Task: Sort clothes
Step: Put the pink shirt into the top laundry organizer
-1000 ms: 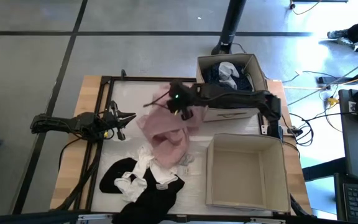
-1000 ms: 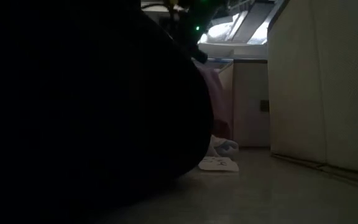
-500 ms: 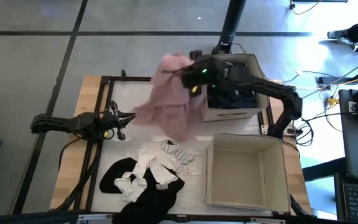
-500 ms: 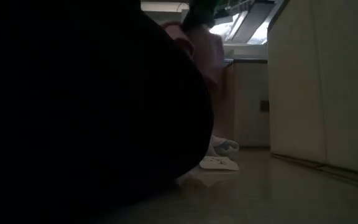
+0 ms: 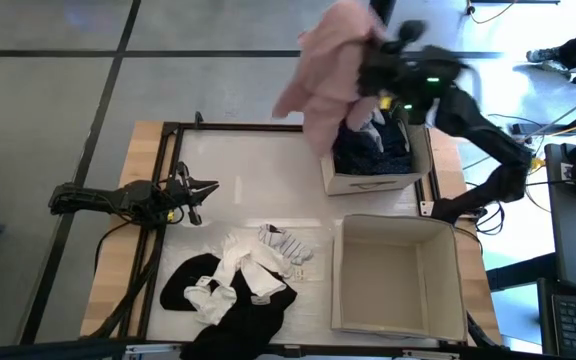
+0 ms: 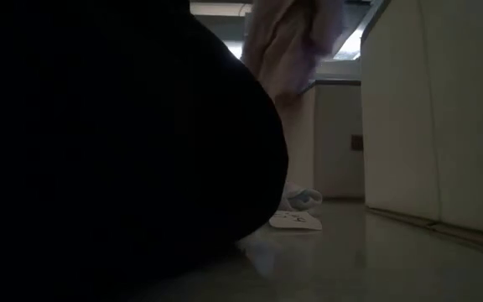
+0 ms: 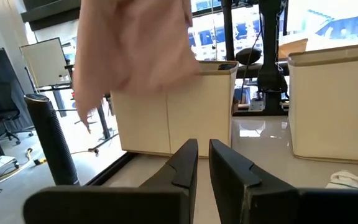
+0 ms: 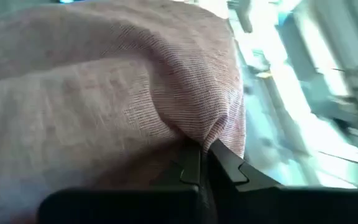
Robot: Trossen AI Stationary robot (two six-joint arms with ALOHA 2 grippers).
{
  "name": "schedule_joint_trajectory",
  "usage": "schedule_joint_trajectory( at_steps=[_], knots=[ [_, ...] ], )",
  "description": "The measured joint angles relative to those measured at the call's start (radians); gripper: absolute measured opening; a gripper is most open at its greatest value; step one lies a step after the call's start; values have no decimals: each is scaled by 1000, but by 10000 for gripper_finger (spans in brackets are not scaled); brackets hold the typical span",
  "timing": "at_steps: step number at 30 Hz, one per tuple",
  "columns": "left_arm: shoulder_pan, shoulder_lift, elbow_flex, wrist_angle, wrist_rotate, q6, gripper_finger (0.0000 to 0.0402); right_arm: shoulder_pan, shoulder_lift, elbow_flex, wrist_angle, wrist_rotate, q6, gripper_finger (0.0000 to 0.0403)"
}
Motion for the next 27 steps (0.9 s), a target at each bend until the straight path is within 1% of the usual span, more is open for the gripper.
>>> schedule_joint_trajectory(
  at_steps=[3,5,12,14,16,18,23,27],
  knots=[
    [0,0,0,0,0,0,31,2,-59,1,63,87,-114,7],
    [0,0,0,0,-1,0,31,2,-95,2,70,121,-150,7],
    [0,0,0,0,-1,0,31,2,-201,2,62,149,-138,7],
    [0,0,0,0,-1,0,31,2,-216,2,26,163,-109,7],
    [0,0,0,2,-2,0,31,2,-221,3,-57,164,-37,7],
    [0,0,0,4,-2,0,31,2,-219,3,-176,162,59,7],
    [0,0,0,5,-2,0,31,2,-199,-1,-548,142,312,7],
    [0,0,0,5,-2,1,31,2,-167,1,-809,78,537,7]
  ],
)
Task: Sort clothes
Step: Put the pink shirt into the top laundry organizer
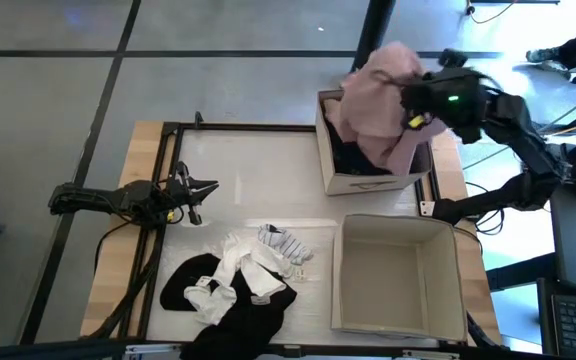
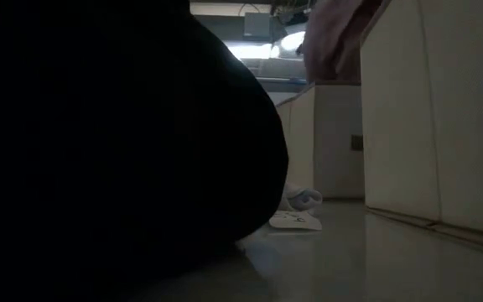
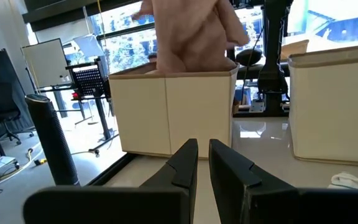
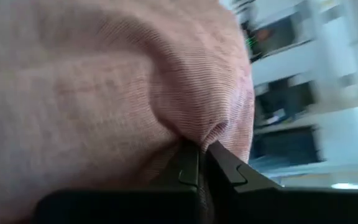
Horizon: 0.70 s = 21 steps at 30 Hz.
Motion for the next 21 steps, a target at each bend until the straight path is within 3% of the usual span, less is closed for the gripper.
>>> schedule_joint_trajectory(
  at_steps=[4,12,21],
  knots=[
    [0,0,0,4,0,-2,31,0,41,-41,-103,-19,115,7],
    [0,0,0,28,0,18,31,-8,42,-314,52,-126,128,7],
    [0,0,0,27,0,18,31,-194,40,-539,184,-225,47,7]
  ],
)
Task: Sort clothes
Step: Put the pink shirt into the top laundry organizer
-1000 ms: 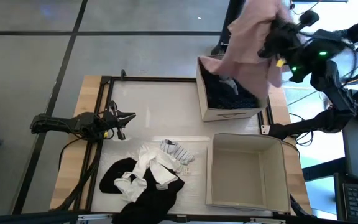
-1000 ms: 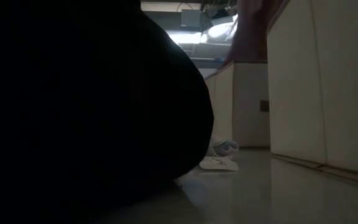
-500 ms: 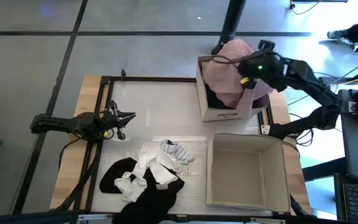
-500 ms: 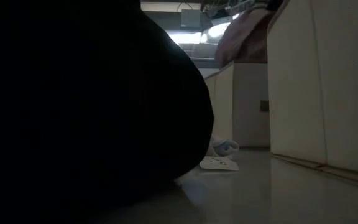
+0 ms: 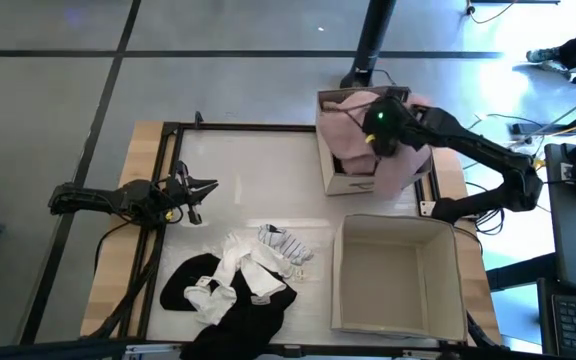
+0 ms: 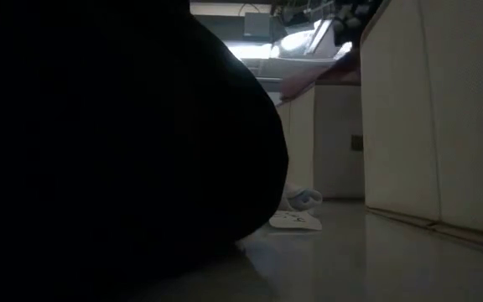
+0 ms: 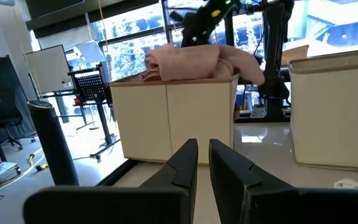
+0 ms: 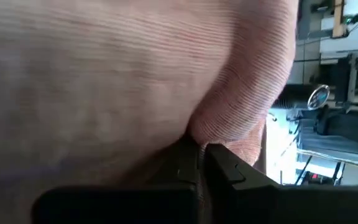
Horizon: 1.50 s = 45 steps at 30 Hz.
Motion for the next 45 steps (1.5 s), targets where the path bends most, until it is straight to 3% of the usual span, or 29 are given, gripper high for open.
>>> schedule_joint_trajectory(
  at_steps=[8,12,15,17,28,40,45],
  knots=[
    [0,0,0,17,0,3,31,-209,5,-4,283,-207,-150,7],
    [0,0,0,16,0,11,31,-261,5,-11,406,-367,-263,7],
    [0,0,0,16,0,8,31,-288,6,-40,411,-509,-382,7],
    [0,0,0,12,0,9,31,-302,7,-67,405,-549,-396,8],
    [0,0,0,5,0,10,31,-330,12,-233,260,-556,-387,8],
    [0,0,0,-3,0,15,31,-328,12,-344,327,-506,-336,8],
    [0,0,0,-3,0,14,31,-328,12,-344,346,-484,-315,32]
  ],
)
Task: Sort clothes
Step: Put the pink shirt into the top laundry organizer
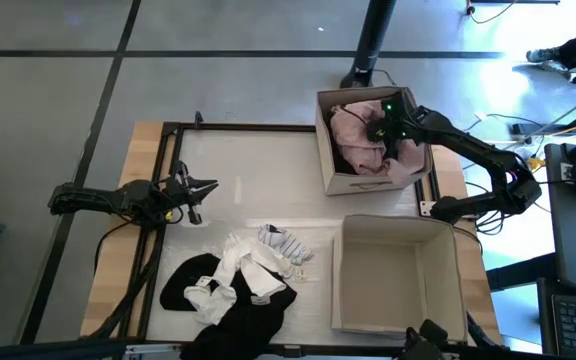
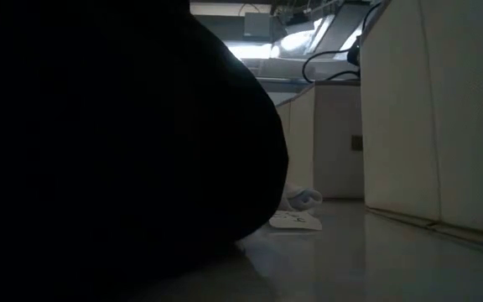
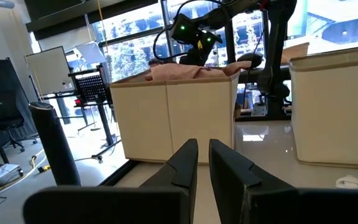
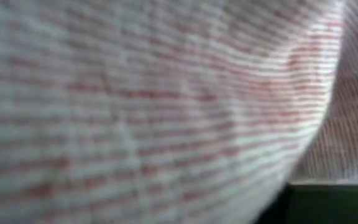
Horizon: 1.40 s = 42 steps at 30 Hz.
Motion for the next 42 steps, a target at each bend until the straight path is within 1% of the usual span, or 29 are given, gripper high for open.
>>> schedule_joint_trajectory(
  at_steps=[4,7,10,13,15,17,19,21,24,25,26,29,33,34,39,42],
  knots=[
    [0,0,0,0,0,0,31,0,0,5,-10,7,63,83],
    [0,0,0,-10,0,0,31,0,0,51,-94,7,64,131],
    [0,0,0,-9,0,0,31,0,1,148,-190,45,48,173],
    [0,0,0,-9,0,0,31,0,1,269,-277,52,56,203],
    [0,0,0,-12,0,0,31,0,1,351,-346,27,59,216],
    [0,0,0,-16,0,0,31,0,0,432,-408,-23,62,224],
    [0,0,0,-18,0,0,31,0,0,495,-436,-81,112,227],
    [0,0,0,-18,0,0,31,0,-1,528,-423,-157,189,227],
    [0,0,0,-17,0,0,31,2,-2,509,-373,-308,246,223],
    [0,0,0,-17,0,0,31,14,-1,485,-342,-334,266,222],
    [0,0,0,-17,0,0,31,30,-1,453,-306,-335,287,220],
    [0,0,0,-18,0,0,31,76,2,338,-210,-310,327,217],
    [0,0,0,-17,0,0,31,134,27,239,-190,-302,358,215],
    [0,0,0,-17,0,0,31,146,39,222,-196,-276,365,215],
    [0,0,0,-16,0,2,31,192,127,184,-210,-124,372,215],
    [0,0,0,-15,0,-2,31,190,186,179,-210,-96,368,215]
  ],
)
